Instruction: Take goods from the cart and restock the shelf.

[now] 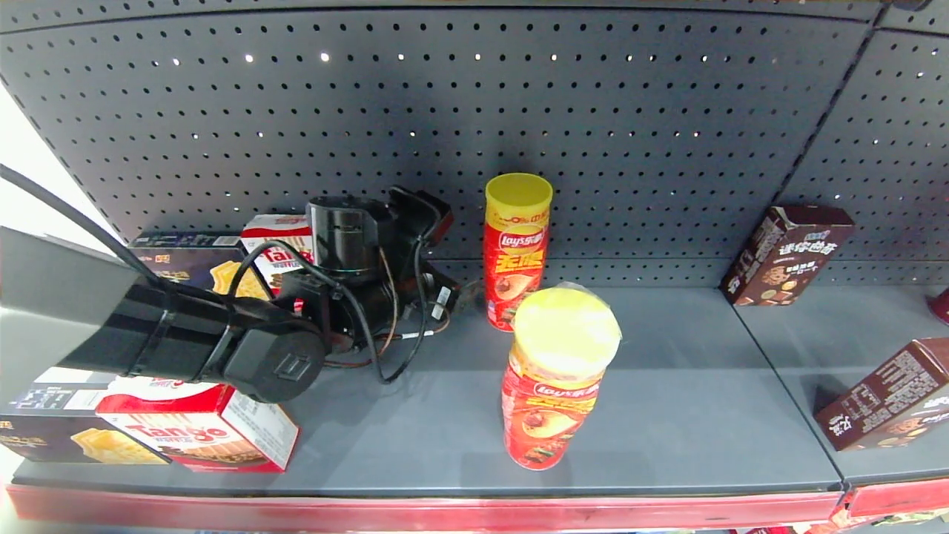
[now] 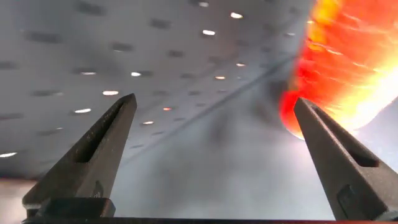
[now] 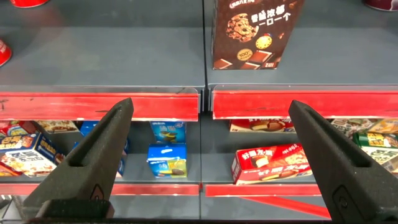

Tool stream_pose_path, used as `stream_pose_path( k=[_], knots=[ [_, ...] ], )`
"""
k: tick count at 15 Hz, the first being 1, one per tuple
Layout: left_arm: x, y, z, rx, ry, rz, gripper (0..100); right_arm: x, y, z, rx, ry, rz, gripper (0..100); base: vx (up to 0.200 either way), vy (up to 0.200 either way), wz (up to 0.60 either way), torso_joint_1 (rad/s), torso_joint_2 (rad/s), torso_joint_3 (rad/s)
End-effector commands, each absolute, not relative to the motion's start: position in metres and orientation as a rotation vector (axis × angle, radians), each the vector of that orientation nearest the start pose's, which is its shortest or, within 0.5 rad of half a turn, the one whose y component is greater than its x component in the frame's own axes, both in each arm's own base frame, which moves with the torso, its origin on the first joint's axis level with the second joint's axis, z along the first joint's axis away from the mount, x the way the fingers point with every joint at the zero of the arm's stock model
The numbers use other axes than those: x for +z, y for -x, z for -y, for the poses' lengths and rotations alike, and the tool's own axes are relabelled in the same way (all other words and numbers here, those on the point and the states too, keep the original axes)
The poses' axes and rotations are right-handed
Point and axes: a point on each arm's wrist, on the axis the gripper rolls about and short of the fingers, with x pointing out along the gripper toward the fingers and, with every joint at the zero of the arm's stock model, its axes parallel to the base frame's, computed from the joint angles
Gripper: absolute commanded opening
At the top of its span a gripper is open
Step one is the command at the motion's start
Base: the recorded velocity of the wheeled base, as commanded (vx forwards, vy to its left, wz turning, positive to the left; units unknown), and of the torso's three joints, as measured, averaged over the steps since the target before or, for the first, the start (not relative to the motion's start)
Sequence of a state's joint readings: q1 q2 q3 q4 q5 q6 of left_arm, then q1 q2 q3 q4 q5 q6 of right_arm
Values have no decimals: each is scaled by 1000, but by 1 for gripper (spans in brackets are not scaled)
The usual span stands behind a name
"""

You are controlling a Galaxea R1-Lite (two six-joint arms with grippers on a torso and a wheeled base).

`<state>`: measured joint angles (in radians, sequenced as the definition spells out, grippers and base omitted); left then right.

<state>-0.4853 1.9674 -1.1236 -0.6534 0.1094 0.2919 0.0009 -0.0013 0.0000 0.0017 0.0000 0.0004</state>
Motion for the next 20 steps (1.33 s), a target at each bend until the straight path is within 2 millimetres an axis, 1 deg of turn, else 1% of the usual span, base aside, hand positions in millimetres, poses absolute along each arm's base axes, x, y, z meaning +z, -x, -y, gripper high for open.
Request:
stream_pose_path(
  k=[1, 2, 5, 10, 16, 17, 18, 19, 20],
  knots=[
    [198, -335, 162, -325, -346, -90, 100, 75, 23, 0, 0, 0, -2, 100, 0, 0, 0, 0, 0, 0],
    [204, -328, 156, -274, -336, -76, 100, 75, 23, 0, 0, -2, -2, 100, 0, 0, 0, 0, 0, 0],
    [215, -326, 154, -259, -301, 15, 100, 75, 23, 0, 2, 0, -2, 100, 0, 0, 0, 0, 0, 0],
    [218, -319, 168, -292, -287, 53, 100, 75, 23, 0, 15, 0, -2, 100, 0, 0, 0, 0, 0, 0],
    [219, -312, 164, -292, -271, 57, 100, 76, 23, -1, 44, 21, 0, 100, 0, 0, 0, 0, 0, 0],
    [218, -311, 163, -292, -272, 54, 100, 82, 25, -1, 55, 19, 27, 100, 0, 0, 0, 0, 0, 0],
    [221, -308, 160, -290, -271, 58, 100, 147, 26, -1, 78, -41, 66, 100, 0, 0, 0, 0, 0, 0],
    [221, -307, 159, -290, -271, 58, 100, 149, 25, -1, 81, -47, 59, 100, 0, 0, 0, 0, 0, 0],
    [222, -307, 158, -286, -268, 65, 100, 175, 13, -1, 132, -75, 7, 100, 0, 0, 0, 0, 0, 0]
  ],
)
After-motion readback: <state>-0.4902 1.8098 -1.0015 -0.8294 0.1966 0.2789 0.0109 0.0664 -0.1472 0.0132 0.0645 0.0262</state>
